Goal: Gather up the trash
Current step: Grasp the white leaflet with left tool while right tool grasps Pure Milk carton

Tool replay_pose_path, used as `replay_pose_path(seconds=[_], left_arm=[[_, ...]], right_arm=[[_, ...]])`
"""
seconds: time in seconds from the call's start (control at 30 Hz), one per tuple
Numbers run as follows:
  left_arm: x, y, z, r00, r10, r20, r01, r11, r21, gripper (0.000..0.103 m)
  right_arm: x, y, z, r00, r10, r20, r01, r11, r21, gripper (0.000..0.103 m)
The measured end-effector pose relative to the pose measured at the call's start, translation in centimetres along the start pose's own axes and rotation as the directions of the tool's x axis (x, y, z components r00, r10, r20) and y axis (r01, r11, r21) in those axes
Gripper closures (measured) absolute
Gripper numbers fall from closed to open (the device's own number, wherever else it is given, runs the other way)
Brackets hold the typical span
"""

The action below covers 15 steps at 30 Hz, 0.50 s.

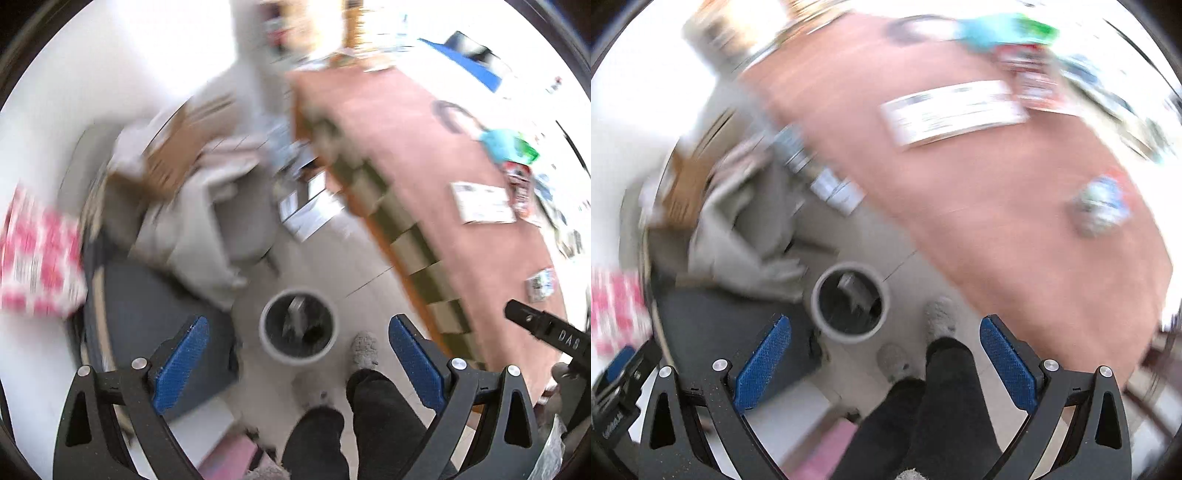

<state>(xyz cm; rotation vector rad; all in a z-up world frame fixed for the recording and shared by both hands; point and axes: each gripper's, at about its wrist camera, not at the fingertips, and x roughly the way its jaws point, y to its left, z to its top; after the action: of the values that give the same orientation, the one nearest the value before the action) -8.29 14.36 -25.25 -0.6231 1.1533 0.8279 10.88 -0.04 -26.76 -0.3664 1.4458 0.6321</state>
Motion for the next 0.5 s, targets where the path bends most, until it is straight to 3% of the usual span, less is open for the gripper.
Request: replay_pose_path(seconds=[0.1,0.2,0.37,0.4,0.43,0.5], left_arm=[[1.1,-6.2,4.1,1.000,-0.016,0.023,0.012,0.987,0.163,0.003],[3.1,-13.2,7.5,0.999,-0.019,0.032,0.007,0.934,0.358,0.003],[7.0,-24.2,10.9,1.000,-0.011,-0.023,0.023,0.769,0.638,0.003],[8.3,-26.4,11.4,0.999,0.002,-0.038,0.025,0.717,0.697,0.003],[8.8,-27.8,11.6,0.999,0.011,-0.046,0.025,0.684,0.729,0.003],[10.5,-30.4,11.7,0.998,0.032,-0.056,0.026,0.594,0.804,0.003]], right_arm=[[-0.7,-7.1,2.9,0.998,-0.064,0.012,0.061,0.986,0.154,0.000],[0.2,-13.2,5.1,0.995,-0.096,-0.008,0.095,0.957,0.274,0.000],[2.9,-19.4,8.0,0.995,-0.077,-0.066,0.097,0.912,0.398,0.000],[3.5,-20.0,8.5,0.995,-0.066,-0.073,0.090,0.907,0.411,0.000],[4.2,-20.8,8.9,0.995,-0.053,-0.083,0.083,0.900,0.428,0.000],[5.1,-21.7,9.6,0.994,-0.037,-0.098,0.078,0.888,0.453,0.000]])
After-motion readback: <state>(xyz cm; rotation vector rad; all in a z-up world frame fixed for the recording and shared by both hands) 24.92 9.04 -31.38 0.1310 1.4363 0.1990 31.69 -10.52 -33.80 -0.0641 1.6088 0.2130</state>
